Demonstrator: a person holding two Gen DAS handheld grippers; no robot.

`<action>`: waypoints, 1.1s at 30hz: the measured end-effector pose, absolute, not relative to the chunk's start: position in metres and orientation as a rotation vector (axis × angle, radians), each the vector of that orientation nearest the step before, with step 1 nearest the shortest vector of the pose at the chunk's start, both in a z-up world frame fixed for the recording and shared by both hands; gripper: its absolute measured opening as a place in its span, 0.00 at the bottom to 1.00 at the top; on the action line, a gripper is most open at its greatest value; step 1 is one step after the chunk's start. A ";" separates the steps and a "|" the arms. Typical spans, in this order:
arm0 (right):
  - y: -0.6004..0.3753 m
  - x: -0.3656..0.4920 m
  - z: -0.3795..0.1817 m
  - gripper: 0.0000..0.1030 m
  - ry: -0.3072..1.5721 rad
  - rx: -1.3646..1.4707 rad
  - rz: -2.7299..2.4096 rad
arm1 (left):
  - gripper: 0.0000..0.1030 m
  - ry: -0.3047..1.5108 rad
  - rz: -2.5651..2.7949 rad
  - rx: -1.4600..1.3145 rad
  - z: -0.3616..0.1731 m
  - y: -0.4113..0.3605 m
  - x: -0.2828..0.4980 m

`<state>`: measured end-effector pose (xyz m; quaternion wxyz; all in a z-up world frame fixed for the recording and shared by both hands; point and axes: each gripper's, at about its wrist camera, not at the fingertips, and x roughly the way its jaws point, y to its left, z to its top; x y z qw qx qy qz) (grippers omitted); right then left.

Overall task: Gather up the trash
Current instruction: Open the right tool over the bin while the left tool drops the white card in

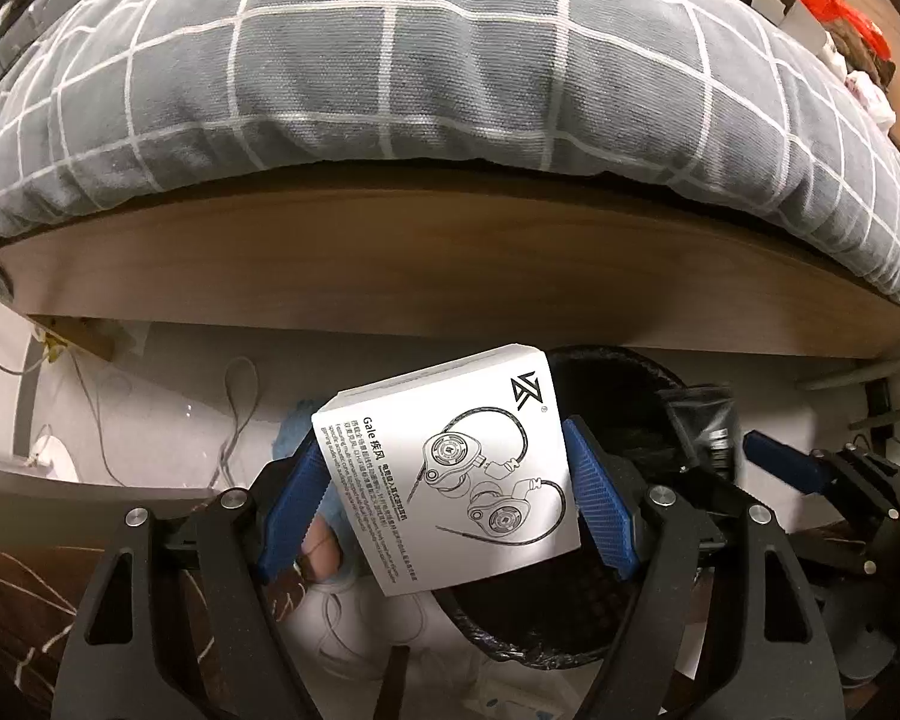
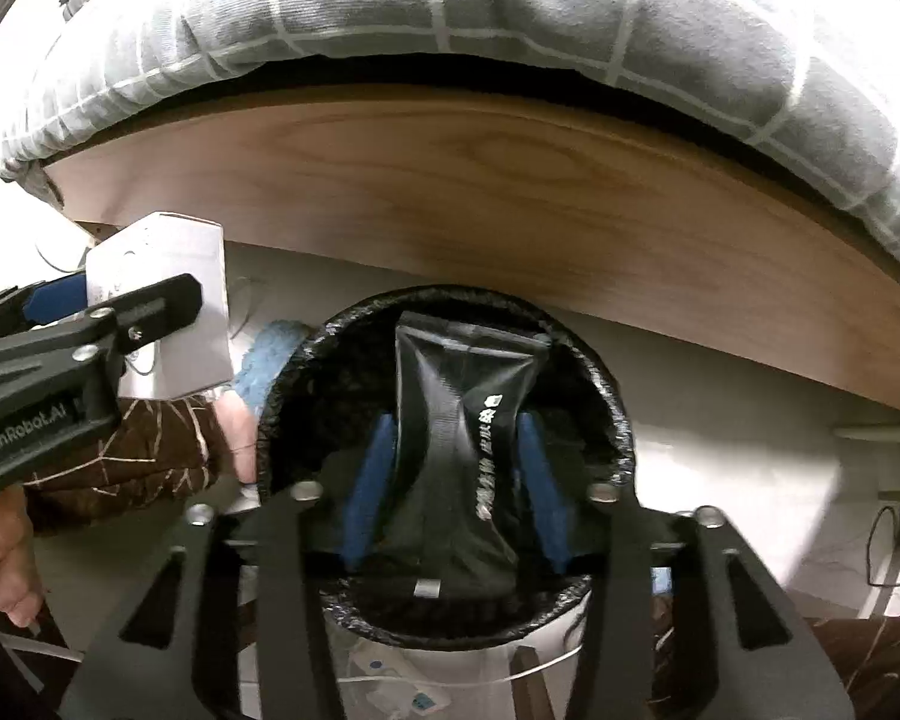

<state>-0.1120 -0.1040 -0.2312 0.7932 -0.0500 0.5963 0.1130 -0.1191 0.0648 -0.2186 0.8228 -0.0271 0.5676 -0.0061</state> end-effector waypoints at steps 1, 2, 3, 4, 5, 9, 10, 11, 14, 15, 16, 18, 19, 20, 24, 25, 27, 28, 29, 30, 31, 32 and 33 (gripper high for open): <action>-0.106 -0.112 -0.229 0.52 1.276 -0.100 0.236 | 0.72 1.206 -0.013 -0.056 -0.220 0.066 -0.120; -0.108 -0.113 -0.228 0.64 1.269 -0.096 0.227 | 0.72 1.206 -0.013 -0.053 -0.220 0.066 -0.120; -0.110 -0.113 -0.225 0.67 1.258 -0.095 0.211 | 0.72 1.207 -0.010 -0.049 -0.218 0.063 -0.117; -0.113 -0.113 -0.220 0.71 1.240 -0.092 0.197 | 0.72 1.209 -0.009 -0.047 -0.216 0.063 -0.117; -0.114 -0.113 -0.217 0.78 1.227 -0.089 0.191 | 0.72 1.211 -0.009 -0.047 -0.216 0.063 -0.117; -0.120 -0.114 -0.207 0.87 1.190 -0.108 0.152 | 0.72 1.212 -0.008 -0.047 -0.214 0.062 -0.116; -0.123 -0.114 -0.204 0.90 1.186 -0.107 0.142 | 0.72 1.212 -0.012 -0.047 -0.215 0.061 -0.116; -0.125 -0.114 -0.202 0.91 1.178 -0.106 0.133 | 0.72 1.213 -0.017 -0.047 -0.215 0.060 -0.115; -0.135 -0.115 -0.195 0.92 1.154 -0.098 0.103 | 0.72 1.210 -0.035 -0.037 -0.214 0.054 -0.115; -0.141 -0.116 -0.193 0.92 1.146 -0.093 0.091 | 0.72 1.210 -0.043 -0.035 -0.214 0.050 -0.115; -0.144 -0.117 -0.192 0.92 1.142 -0.093 0.079 | 0.72 1.210 -0.051 -0.031 -0.214 0.047 -0.115; -0.154 -0.119 -0.189 0.92 1.134 -0.094 0.053 | 0.72 1.214 -0.063 -0.028 -0.214 0.040 -0.115; -0.159 -0.120 -0.188 0.92 1.132 -0.090 0.040 | 0.72 1.214 -0.069 -0.027 -0.215 0.036 -0.115; -0.163 -0.121 -0.187 0.92 1.130 -0.087 0.031 | 0.72 1.214 -0.078 -0.019 -0.215 0.031 -0.115; -0.184 -0.125 -0.181 0.92 1.119 -0.054 -0.006 | 0.72 1.216 -0.107 0.003 -0.218 0.012 -0.117; -0.191 -0.125 -0.181 0.92 1.123 -0.039 -0.020 | 0.72 1.219 -0.116 0.008 -0.219 0.007 -0.116; -0.200 -0.126 -0.183 0.92 1.125 -0.016 -0.039 | 0.72 1.222 -0.130 0.015 -0.221 -0.001 -0.115; -0.204 -0.127 -0.183 0.92 1.125 -0.012 -0.047 | 0.72 1.222 -0.134 0.019 -0.221 -0.004 -0.115; -0.208 -0.128 -0.184 0.92 1.126 -0.007 -0.056 | 0.72 1.226 -0.139 0.023 -0.222 -0.008 -0.114; -0.211 -0.128 -0.185 0.92 1.127 0.000 -0.061 | 0.72 1.230 -0.144 0.024 -0.223 -0.010 -0.114; -0.213 -0.129 -0.185 0.92 1.126 0.006 -0.067 | 0.72 1.232 -0.149 0.027 -0.224 -0.013 -0.114; -0.215 -0.130 -0.186 0.92 1.128 0.009 -0.075 | 0.72 1.235 -0.154 0.031 -0.225 -0.016 -0.115; -0.217 -0.129 -0.187 0.92 1.133 0.011 -0.086 | 0.72 1.237 -0.161 0.035 -0.226 -0.019 -0.115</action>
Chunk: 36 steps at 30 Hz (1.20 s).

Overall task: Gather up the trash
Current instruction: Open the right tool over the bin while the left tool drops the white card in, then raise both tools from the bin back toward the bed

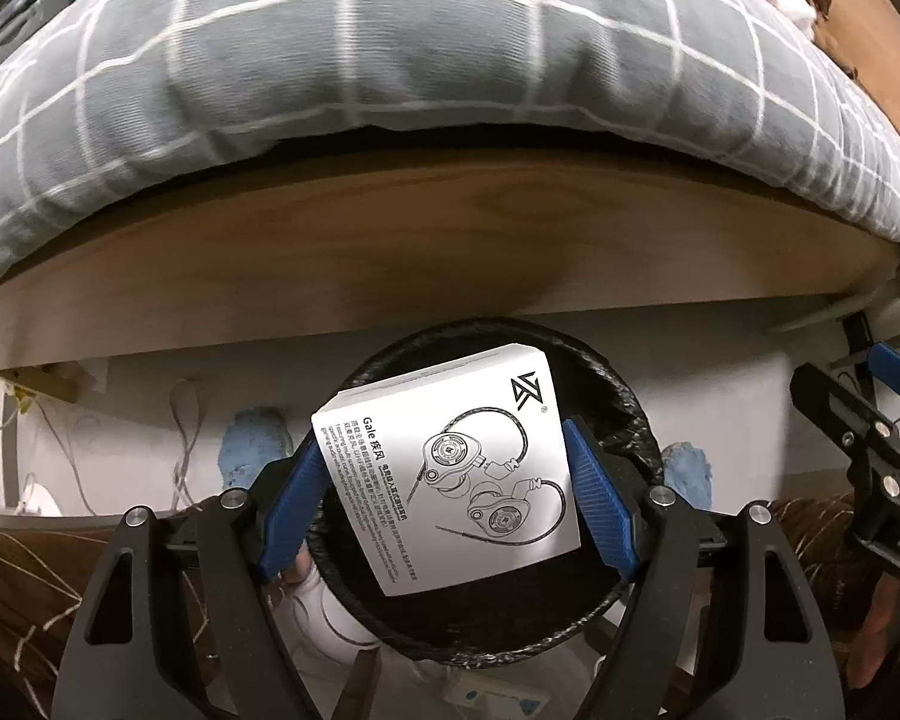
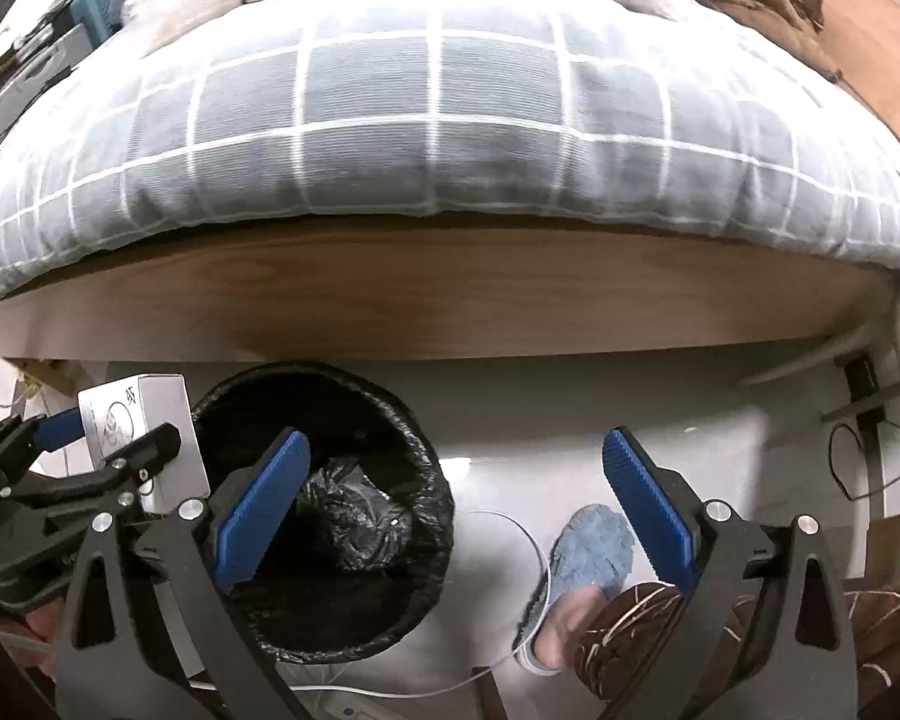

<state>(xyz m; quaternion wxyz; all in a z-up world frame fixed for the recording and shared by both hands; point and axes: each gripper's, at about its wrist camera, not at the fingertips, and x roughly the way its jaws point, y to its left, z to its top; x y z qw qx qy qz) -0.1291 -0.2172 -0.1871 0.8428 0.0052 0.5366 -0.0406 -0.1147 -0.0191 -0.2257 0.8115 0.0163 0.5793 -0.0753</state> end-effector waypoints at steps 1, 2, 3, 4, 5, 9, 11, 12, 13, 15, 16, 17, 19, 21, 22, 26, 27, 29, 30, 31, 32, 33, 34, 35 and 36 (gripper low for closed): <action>-0.219 -0.129 -0.188 0.92 1.138 0.017 -0.091 | 0.72 1.240 -0.165 0.037 -0.227 -0.020 -0.114; -0.219 -0.128 -0.187 0.92 1.141 0.021 -0.093 | 0.72 1.240 -0.170 0.038 -0.227 -0.022 -0.116; -0.220 -0.128 -0.188 0.92 1.144 0.024 -0.095 | 0.72 1.239 -0.176 0.041 -0.227 -0.024 -0.116; -0.220 -0.127 -0.188 0.92 1.142 0.024 -0.093 | 0.73 1.239 -0.178 0.045 -0.227 -0.025 -0.116; -0.220 -0.127 -0.188 0.92 1.139 0.021 -0.092 | 0.73 1.239 -0.178 0.047 -0.228 -0.025 -0.116; -0.216 -0.127 -0.191 0.92 1.131 0.012 -0.087 | 0.83 1.237 -0.165 0.057 -0.228 -0.027 -0.116; -0.213 -0.128 -0.190 0.92 1.124 0.006 -0.080 | 0.89 1.218 -0.154 0.068 -0.226 -0.027 -0.116; -0.213 -0.128 -0.190 0.92 1.120 0.002 -0.079 | 0.91 1.210 -0.158 0.066 -0.225 -0.028 -0.117; -0.211 -0.128 -0.189 0.92 1.114 -0.004 -0.078 | 0.93 1.203 -0.160 0.063 -0.224 -0.028 -0.117; -0.208 -0.129 -0.183 0.92 1.105 -0.010 -0.077 | 0.94 1.192 -0.163 0.057 -0.220 -0.027 -0.116; -0.207 -0.129 -0.181 0.92 1.101 -0.015 -0.077 | 0.94 1.186 -0.163 0.059 -0.217 -0.026 -0.116; -0.207 -0.129 -0.179 0.92 1.099 -0.019 -0.078 | 0.94 1.182 -0.158 0.068 -0.213 -0.026 -0.116; -0.204 -0.130 -0.171 0.92 1.091 -0.037 -0.070 | 0.94 1.165 -0.150 0.071 -0.203 -0.025 -0.114; -0.201 -0.132 -0.158 0.92 1.070 -0.055 -0.069 | 0.94 1.137 -0.131 0.058 -0.186 -0.022 -0.116; -0.201 -0.133 -0.154 0.92 1.066 -0.054 -0.066 | 0.94 1.123 -0.124 0.043 -0.178 -0.019 -0.118; -0.203 -0.135 -0.136 0.92 1.046 -0.028 -0.061 | 0.94 1.090 -0.102 0.021 -0.154 -0.010 -0.121; -0.203 -0.135 -0.130 0.92 1.040 -0.030 -0.063 | 0.94 1.079 -0.094 0.021 -0.147 -0.008 -0.122; -0.203 -0.136 -0.121 0.92 1.025 -0.038 -0.067 | 0.94 1.066 -0.099 0.011 -0.138 -0.005 -0.123; -0.204 -0.136 -0.115 0.92 1.017 -0.037 -0.069 | 0.94 1.059 -0.097 0.010 -0.134 -0.003 -0.122; -0.203 -0.135 -0.111 0.92 1.012 -0.035 -0.070 | 0.94 1.050 -0.089 0.012 -0.128 -0.002 -0.122; -0.204 -0.134 -0.106 0.92 1.005 -0.033 -0.072 | 0.94 1.030 -0.078 0.019 -0.120 -0.001 -0.122; -0.205 -0.132 -0.101 0.92 0.999 -0.032 -0.073 | 0.94 1.019 -0.075 0.024 -0.116 -0.001 -0.122; -0.206 -0.130 -0.094 0.92 0.989 -0.032 -0.075 | 0.94 1.010 -0.071 0.031 -0.111 -0.001 -0.122; -0.207 -0.130 -0.089 0.92 0.978 -0.032 -0.073 | 0.94 1.004 -0.067 0.036 -0.107 -0.001 -0.121; -0.208 -0.129 -0.084 0.92 0.968 -0.033 -0.072 | 0.94 0.998 -0.064 0.037 -0.101 0.000 -0.120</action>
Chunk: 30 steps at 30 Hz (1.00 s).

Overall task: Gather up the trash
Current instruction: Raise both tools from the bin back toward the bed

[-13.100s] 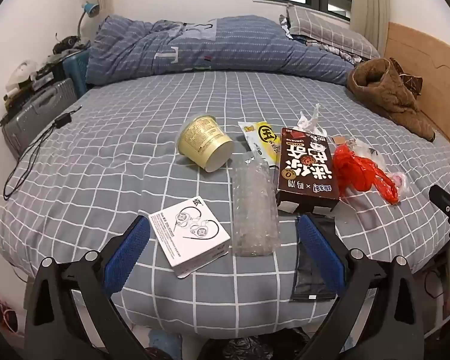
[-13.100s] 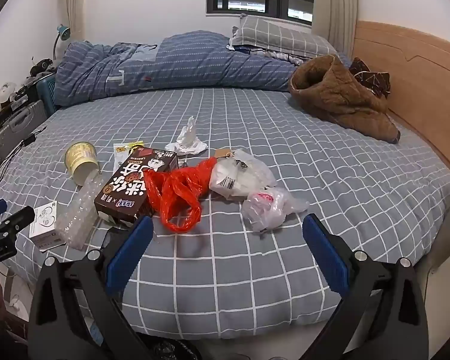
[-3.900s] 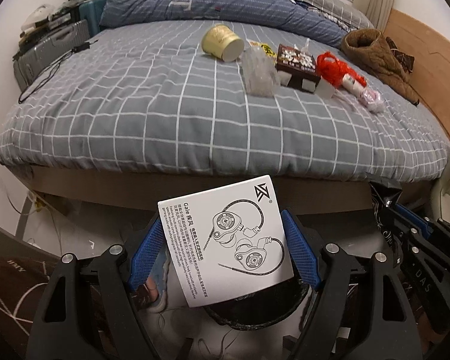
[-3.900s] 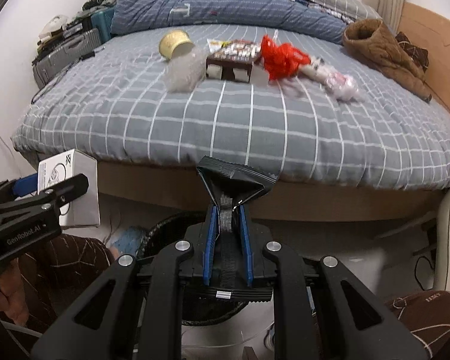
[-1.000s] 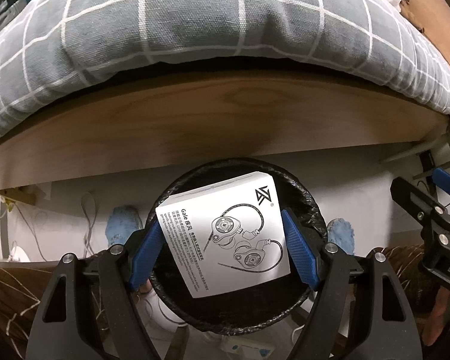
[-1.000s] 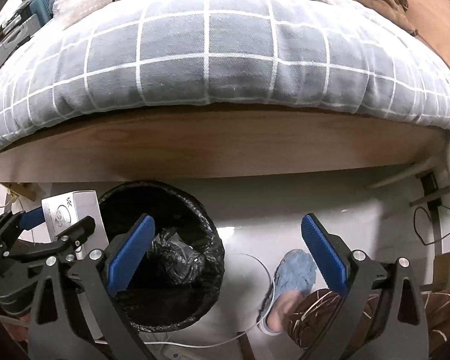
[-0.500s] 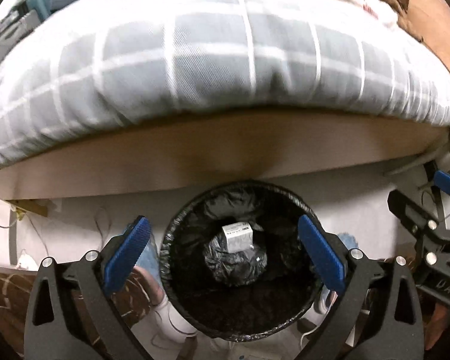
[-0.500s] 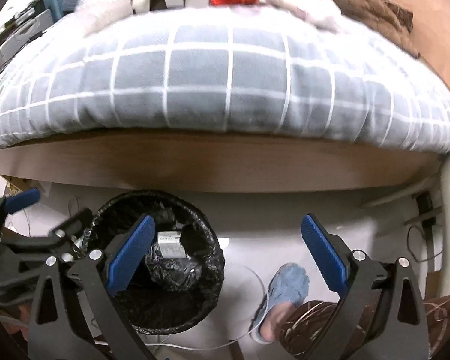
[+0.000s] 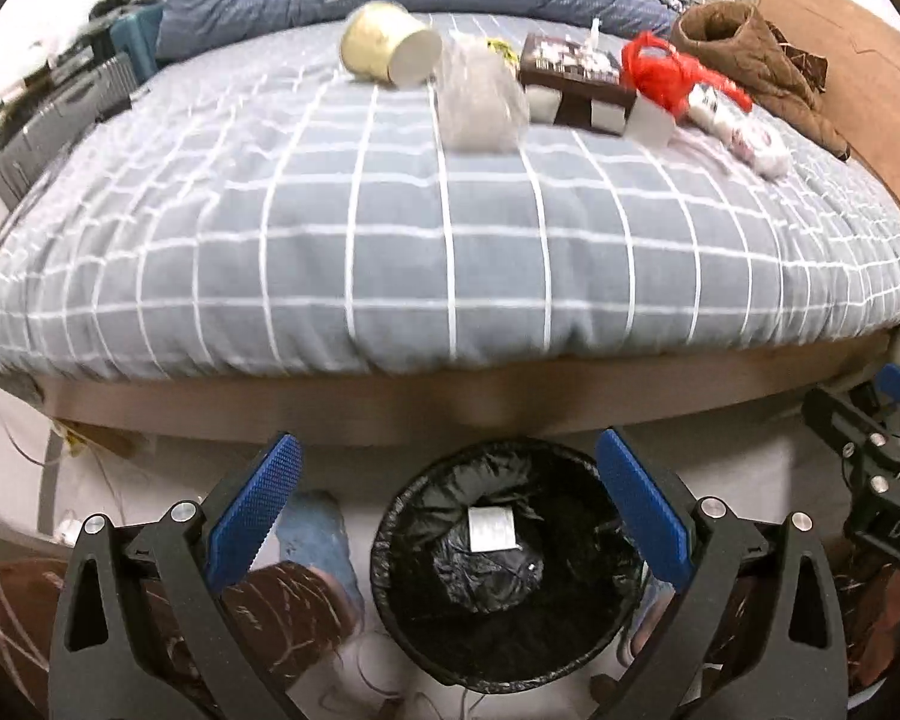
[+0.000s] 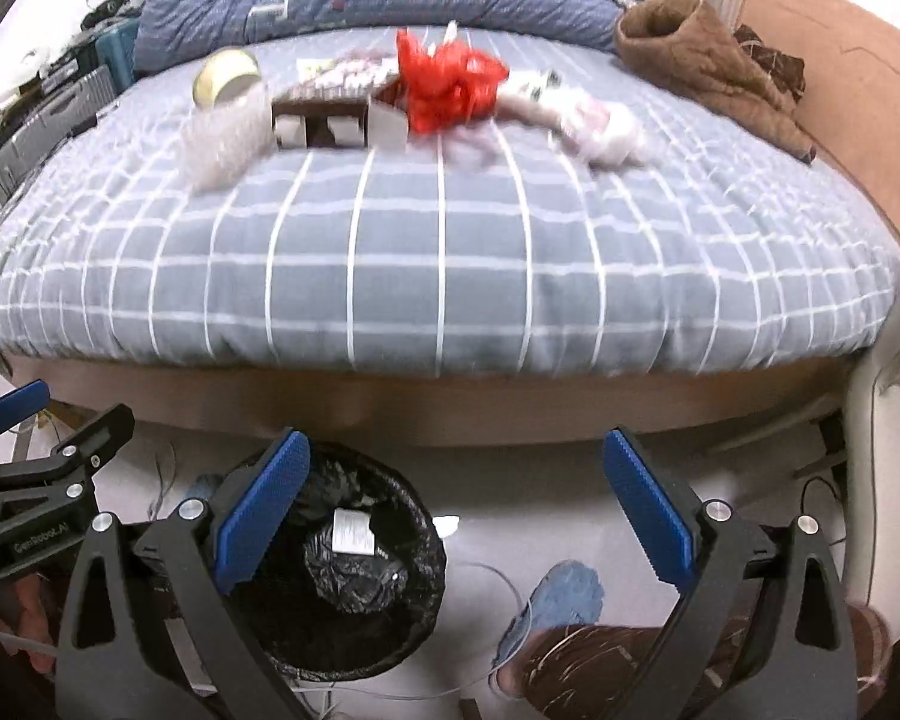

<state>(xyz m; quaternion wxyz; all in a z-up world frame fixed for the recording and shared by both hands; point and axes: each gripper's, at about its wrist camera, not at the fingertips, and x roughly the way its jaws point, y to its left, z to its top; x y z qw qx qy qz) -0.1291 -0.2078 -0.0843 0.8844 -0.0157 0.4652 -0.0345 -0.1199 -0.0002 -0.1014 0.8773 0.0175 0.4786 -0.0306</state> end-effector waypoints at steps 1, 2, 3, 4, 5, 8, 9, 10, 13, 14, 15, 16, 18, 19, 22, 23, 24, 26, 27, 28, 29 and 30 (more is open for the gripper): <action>-0.209 -0.128 -0.078 0.92 0.956 -0.033 -0.073 | 0.94 0.994 -0.062 0.033 -0.098 0.000 -0.119; -0.211 -0.128 -0.075 0.92 0.950 -0.031 -0.074 | 0.94 0.987 -0.060 0.026 -0.092 0.000 -0.118; -0.212 -0.127 -0.071 0.92 0.942 -0.028 -0.076 | 0.94 0.985 -0.059 0.024 -0.091 0.001 -0.117; -0.214 -0.126 -0.065 0.92 0.935 -0.023 -0.077 | 0.94 0.983 -0.058 0.023 -0.088 0.002 -0.116; -0.215 -0.125 -0.061 0.92 0.929 -0.024 -0.080 | 0.94 0.980 -0.059 0.023 -0.085 0.002 -0.114; -0.218 -0.123 -0.049 0.92 0.906 -0.030 -0.082 | 0.94 0.960 -0.060 0.019 -0.074 0.001 -0.112; -0.219 -0.122 -0.046 0.92 0.899 -0.033 -0.083 | 0.94 0.954 -0.059 0.013 -0.068 0.002 -0.111; -0.220 -0.121 -0.041 0.92 0.892 -0.037 -0.083 | 0.94 0.950 -0.061 0.007 -0.064 0.002 -0.110; -0.223 -0.117 -0.032 0.92 0.879 -0.031 -0.084 | 0.94 0.937 -0.065 0.001 -0.052 0.003 -0.107; -0.224 -0.116 -0.029 0.92 0.874 -0.030 -0.084 | 0.94 0.929 -0.063 0.002 -0.049 0.003 -0.106; -0.225 -0.114 -0.027 0.92 0.870 -0.030 -0.085 | 0.94 0.922 -0.061 0.006 -0.044 0.002 -0.104; -0.226 -0.113 -0.023 0.92 0.865 -0.030 -0.086 | 0.94 0.917 -0.061 0.007 -0.041 0.002 -0.103; -0.227 -0.108 -0.018 0.92 0.861 -0.026 -0.086 | 0.94 0.900 -0.051 0.020 -0.034 0.002 -0.099; -0.228 -0.105 -0.014 0.92 0.858 -0.024 -0.085 | 0.94 0.890 -0.044 0.027 -0.030 0.001 -0.097; -0.228 -0.099 -0.004 0.92 0.838 -0.031 -0.081 | 0.94 0.876 -0.042 0.025 -0.021 0.002 -0.090; -0.228 -0.097 -0.001 0.92 0.833 -0.034 -0.084 | 0.94 0.873 -0.040 0.023 -0.018 0.003 -0.087; -0.229 -0.094 0.001 0.92 0.829 -0.033 -0.086 | 0.94 0.868 -0.038 0.021 -0.014 0.003 -0.084; -0.233 -0.089 0.007 0.92 0.820 -0.024 -0.085 | 0.94 0.861 -0.034 0.016 -0.009 0.003 -0.078; -0.234 -0.087 0.009 0.92 0.816 -0.023 -0.087 | 0.94 0.856 -0.031 0.017 -0.005 0.002 -0.074; -0.236 -0.084 0.012 0.92 0.811 -0.024 -0.092 | 0.94 0.854 -0.028 0.020 -0.003 0.001 -0.071; -0.238 -0.080 0.014 0.92 0.805 -0.022 -0.095 | 0.94 0.852 -0.027 0.021 -0.001 0.000 -0.067; -0.239 -0.078 0.016 0.92 0.802 -0.021 -0.095 | 0.94 0.849 -0.027 0.022 0.001 -0.001 -0.063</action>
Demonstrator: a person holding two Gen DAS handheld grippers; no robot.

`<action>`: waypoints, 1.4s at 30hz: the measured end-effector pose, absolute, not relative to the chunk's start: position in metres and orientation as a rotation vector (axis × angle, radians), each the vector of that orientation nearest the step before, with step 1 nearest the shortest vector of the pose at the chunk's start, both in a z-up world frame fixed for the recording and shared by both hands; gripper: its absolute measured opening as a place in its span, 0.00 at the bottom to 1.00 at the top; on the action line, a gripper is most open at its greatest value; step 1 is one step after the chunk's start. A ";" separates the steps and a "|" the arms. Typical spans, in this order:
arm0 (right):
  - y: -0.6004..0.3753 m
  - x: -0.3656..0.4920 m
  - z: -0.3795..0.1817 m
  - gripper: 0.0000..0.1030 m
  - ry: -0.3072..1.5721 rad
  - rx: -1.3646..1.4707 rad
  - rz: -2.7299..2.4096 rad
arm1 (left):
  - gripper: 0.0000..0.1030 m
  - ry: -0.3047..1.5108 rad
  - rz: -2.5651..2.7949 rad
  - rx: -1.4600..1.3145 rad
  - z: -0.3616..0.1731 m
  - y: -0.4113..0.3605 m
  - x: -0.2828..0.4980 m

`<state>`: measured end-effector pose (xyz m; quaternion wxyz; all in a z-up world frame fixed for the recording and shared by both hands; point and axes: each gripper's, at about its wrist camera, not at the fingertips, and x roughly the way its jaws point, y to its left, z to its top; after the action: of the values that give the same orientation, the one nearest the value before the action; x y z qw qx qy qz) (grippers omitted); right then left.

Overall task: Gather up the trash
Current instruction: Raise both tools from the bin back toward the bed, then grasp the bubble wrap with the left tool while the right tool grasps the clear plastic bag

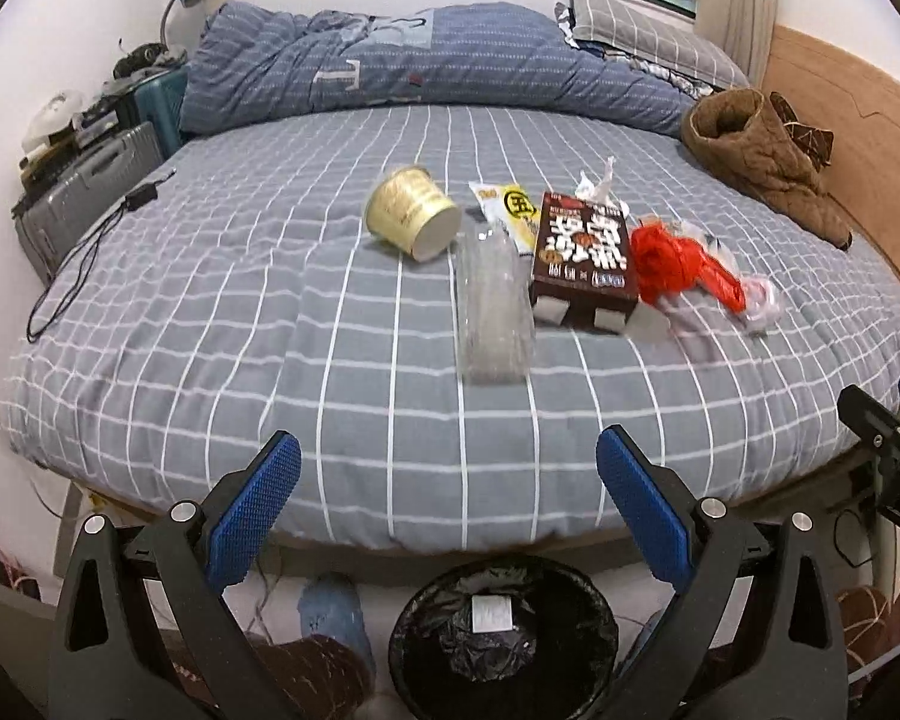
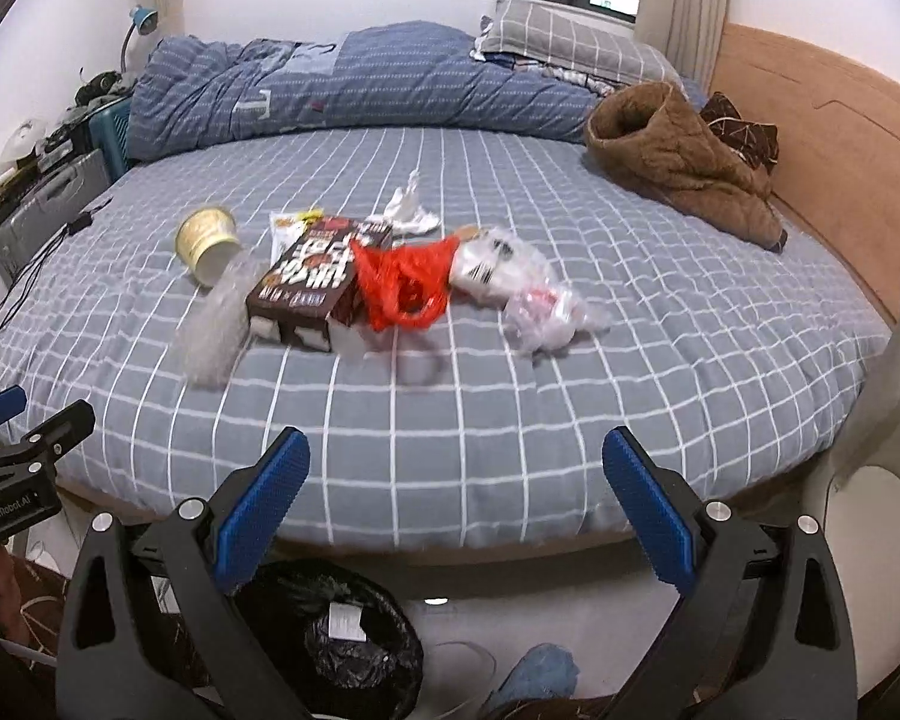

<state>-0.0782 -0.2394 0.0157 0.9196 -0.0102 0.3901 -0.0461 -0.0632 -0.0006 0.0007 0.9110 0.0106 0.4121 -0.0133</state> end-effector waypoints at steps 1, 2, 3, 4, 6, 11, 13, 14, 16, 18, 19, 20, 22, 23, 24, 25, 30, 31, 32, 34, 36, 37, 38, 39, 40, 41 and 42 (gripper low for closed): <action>-0.241 -0.074 0.018 0.92 0.800 -0.023 -0.093 | 0.94 0.849 -0.025 0.022 0.002 -0.001 -0.059; -0.243 -0.070 0.020 0.92 0.797 -0.028 -0.096 | 0.94 0.849 -0.022 0.022 0.004 -0.001 -0.055; -0.245 -0.067 0.021 0.92 0.796 -0.029 -0.099 | 0.94 0.848 -0.022 0.018 0.005 -0.002 -0.051; -0.247 -0.064 0.022 0.92 0.794 -0.029 -0.100 | 0.94 0.848 -0.024 0.014 0.006 -0.002 -0.047; -0.254 -0.054 0.026 0.92 0.787 -0.024 -0.104 | 0.94 0.851 -0.023 0.011 0.007 -0.002 -0.038; -0.269 -0.030 0.029 0.92 0.780 -0.022 -0.117 | 0.94 0.858 -0.023 0.001 0.006 -0.004 -0.012; -0.275 -0.019 0.028 0.92 0.778 -0.023 -0.123 | 0.94 0.862 -0.021 -0.005 0.004 -0.005 0.000; -0.279 -0.013 0.028 0.92 0.778 -0.023 -0.127 | 0.94 0.865 -0.021 -0.007 0.003 -0.006 0.007; -0.284 -0.005 0.025 0.92 0.780 -0.021 -0.133 | 0.94 0.870 -0.020 -0.006 0.001 -0.006 0.018; -0.291 0.005 0.022 0.92 0.783 -0.017 -0.142 | 0.94 0.878 -0.017 -0.007 -0.002 -0.006 0.030; -0.295 0.011 0.019 0.92 0.785 -0.016 -0.148 | 0.94 0.880 -0.017 -0.009 -0.004 -0.006 0.035; -0.299 0.015 0.017 0.92 0.785 -0.013 -0.152 | 0.94 0.884 -0.015 -0.008 -0.007 -0.007 0.043; -0.308 0.024 0.012 0.92 0.786 -0.003 -0.158 | 0.94 0.892 -0.014 -0.002 -0.011 -0.007 0.052; -0.313 0.030 0.008 0.91 0.791 0.004 -0.163 | 0.94 0.895 -0.013 0.000 -0.013 -0.008 0.057; -0.318 0.035 0.004 0.91 0.796 0.010 -0.168 | 0.94 0.900 -0.015 0.002 -0.016 -0.009 0.063; -0.321 0.039 0.001 0.91 0.799 0.013 -0.172 | 0.94 0.904 -0.017 0.003 -0.019 -0.009 0.068; -0.338 0.061 -0.021 0.87 0.830 0.025 -0.184 | 0.94 0.938 -0.025 0.023 -0.041 -0.016 0.092; -0.340 0.064 -0.025 0.86 0.836 0.029 -0.185 | 0.94 0.947 -0.028 0.029 -0.046 -0.017 0.095; -0.342 0.067 -0.029 0.84 0.844 0.036 -0.183 | 0.94 0.954 -0.029 0.034 -0.051 -0.018 0.098; -0.346 0.074 -0.040 0.81 0.861 0.042 -0.177 | 0.94 0.968 -0.034 0.033 -0.061 -0.019 0.103; -0.348 0.080 -0.049 0.79 0.876 0.041 -0.173 | 0.93 0.986 -0.041 0.032 -0.070 -0.019 0.108; -0.349 0.082 -0.052 0.78 0.880 0.042 -0.169 | 0.93 0.990 -0.042 0.032 -0.072 -0.019 0.109; -0.349 0.083 -0.054 0.77 0.883 0.042 -0.167 | 0.93 0.994 -0.042 0.033 -0.075 -0.019 0.110; -0.350 0.085 -0.058 0.76 0.886 0.042 -0.167 | 0.93 0.999 -0.043 0.032 -0.079 -0.019 0.112; -0.352 0.087 -0.060 0.74 0.889 0.047 -0.165 | 0.93 1.003 -0.047 0.029 -0.082 -0.020 0.114; -0.353 0.089 -0.063 0.72 0.893 0.054 -0.162 | 0.93 1.005 -0.048 0.030 -0.084 -0.019 0.114; -0.354 0.091 -0.065 0.71 0.898 0.058 -0.160 | 0.93 1.007 -0.047 0.035 -0.088 -0.020 0.116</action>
<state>0.0910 -0.3540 -0.0650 0.8974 0.0281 0.4335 -0.0770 0.1156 -0.0197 -0.0877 0.8754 0.0168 0.4826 -0.0227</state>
